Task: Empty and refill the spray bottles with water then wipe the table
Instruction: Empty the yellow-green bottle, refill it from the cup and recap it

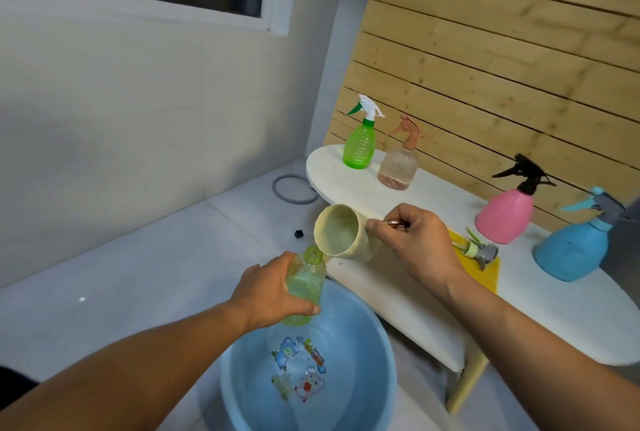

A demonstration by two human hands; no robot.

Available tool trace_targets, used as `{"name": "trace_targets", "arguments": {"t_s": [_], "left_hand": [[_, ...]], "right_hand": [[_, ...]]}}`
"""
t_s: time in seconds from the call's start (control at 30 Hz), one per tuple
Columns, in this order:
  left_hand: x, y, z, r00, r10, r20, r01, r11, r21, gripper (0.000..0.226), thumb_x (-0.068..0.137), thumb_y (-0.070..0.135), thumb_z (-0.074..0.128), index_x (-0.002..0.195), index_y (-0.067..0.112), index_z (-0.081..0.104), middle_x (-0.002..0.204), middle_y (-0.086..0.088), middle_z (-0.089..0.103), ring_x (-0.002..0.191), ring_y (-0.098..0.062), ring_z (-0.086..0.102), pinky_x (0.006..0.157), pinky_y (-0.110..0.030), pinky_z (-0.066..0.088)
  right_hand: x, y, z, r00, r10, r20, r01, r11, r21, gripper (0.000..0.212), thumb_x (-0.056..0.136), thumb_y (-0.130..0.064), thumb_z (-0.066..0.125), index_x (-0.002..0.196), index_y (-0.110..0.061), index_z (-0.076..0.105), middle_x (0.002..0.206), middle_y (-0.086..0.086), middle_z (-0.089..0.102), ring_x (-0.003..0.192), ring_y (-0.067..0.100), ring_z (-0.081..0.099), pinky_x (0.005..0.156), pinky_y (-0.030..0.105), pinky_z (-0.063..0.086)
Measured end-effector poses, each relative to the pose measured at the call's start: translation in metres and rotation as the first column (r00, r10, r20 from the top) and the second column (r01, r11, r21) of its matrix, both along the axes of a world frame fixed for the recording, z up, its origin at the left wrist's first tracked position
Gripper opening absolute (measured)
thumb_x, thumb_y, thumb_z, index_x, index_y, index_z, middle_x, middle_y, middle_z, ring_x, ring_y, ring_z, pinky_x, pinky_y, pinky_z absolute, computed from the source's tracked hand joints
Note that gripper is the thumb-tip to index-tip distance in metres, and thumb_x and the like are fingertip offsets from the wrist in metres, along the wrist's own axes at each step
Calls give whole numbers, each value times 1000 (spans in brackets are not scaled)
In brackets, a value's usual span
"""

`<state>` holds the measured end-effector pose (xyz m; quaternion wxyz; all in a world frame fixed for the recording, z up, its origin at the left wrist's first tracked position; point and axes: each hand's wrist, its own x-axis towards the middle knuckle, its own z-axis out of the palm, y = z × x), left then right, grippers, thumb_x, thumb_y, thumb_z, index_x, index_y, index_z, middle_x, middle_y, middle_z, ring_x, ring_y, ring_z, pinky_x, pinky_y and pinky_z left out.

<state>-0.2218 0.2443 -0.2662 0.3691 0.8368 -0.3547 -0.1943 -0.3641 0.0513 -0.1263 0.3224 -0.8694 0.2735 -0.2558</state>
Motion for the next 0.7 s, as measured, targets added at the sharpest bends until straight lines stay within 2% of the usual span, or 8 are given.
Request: {"name": "trace_targets", "arguments": {"t_s": [0.3,0.7], "left_hand": [[-2,-2,1,1000,-11,12,11,1000,3,90,49,78,81,126,42,51,113,18,66,112,-18,61,99,-41,53],[0,-3,-1,999,-25,29,25,1000,6,93,48,79,81,128,39,51,115,18,65,112,-19,61,101,-42,52]], "right_hand": [[-4,1,6,1000,-3,-20,1,996,-89,28,83,-44,77,70,-23,64,56,-13,56,57,2,50,52,25,35],[-3,6,17,999,26,-40,-33,981,-192,26,85,-40,76,72,-22,63,69,-10,54,63,7,49,57,29,34]]}}
